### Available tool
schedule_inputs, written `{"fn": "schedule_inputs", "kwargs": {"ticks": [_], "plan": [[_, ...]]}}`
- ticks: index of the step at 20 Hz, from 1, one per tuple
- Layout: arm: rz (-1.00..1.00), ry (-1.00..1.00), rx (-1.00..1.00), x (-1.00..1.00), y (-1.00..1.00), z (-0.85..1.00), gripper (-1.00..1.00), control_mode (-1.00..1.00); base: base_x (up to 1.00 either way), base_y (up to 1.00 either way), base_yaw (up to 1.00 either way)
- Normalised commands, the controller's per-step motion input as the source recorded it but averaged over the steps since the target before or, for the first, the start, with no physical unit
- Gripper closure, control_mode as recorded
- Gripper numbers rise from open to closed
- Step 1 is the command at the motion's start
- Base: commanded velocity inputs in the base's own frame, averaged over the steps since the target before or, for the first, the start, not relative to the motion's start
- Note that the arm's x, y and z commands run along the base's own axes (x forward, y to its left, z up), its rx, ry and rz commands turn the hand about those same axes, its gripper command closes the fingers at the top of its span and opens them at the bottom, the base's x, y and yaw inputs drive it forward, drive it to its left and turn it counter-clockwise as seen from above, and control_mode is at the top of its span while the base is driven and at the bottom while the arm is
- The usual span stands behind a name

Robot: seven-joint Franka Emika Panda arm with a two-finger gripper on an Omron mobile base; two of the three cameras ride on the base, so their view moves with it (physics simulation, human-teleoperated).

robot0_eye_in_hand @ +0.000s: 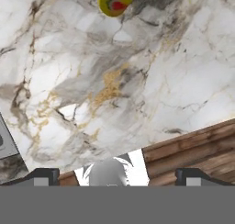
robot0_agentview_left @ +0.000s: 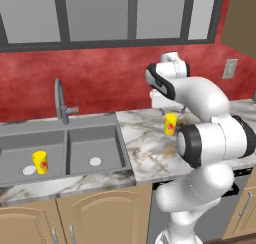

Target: Place the cup in the left basin and the cup in the right basin of the sink.

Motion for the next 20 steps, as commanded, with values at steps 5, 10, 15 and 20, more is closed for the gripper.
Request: {"fn": "schedule_inputs", "kwargs": {"ticks": [5, 10, 15, 20], "plan": [[-0.02, 0.03, 0.00, 0.15, -0.25, -0.12, -1.00, -1.00, 0.00, 0.00, 0.00], [-0.01, 0.00, 0.00, 0.10, -0.19, -0.16, -1.00, -1.00, 0.00, 0.00, 0.00], [-0.01, 0.01, 0.00, 0.12, -0.11, -0.18, -1.00, -1.00, 0.00, 0.00, 0.00], [0.00, 0.00, 0.00, 0.15, -0.06, -0.15, -1.00, -1.00, 0.00, 0.00, 0.00]]}}
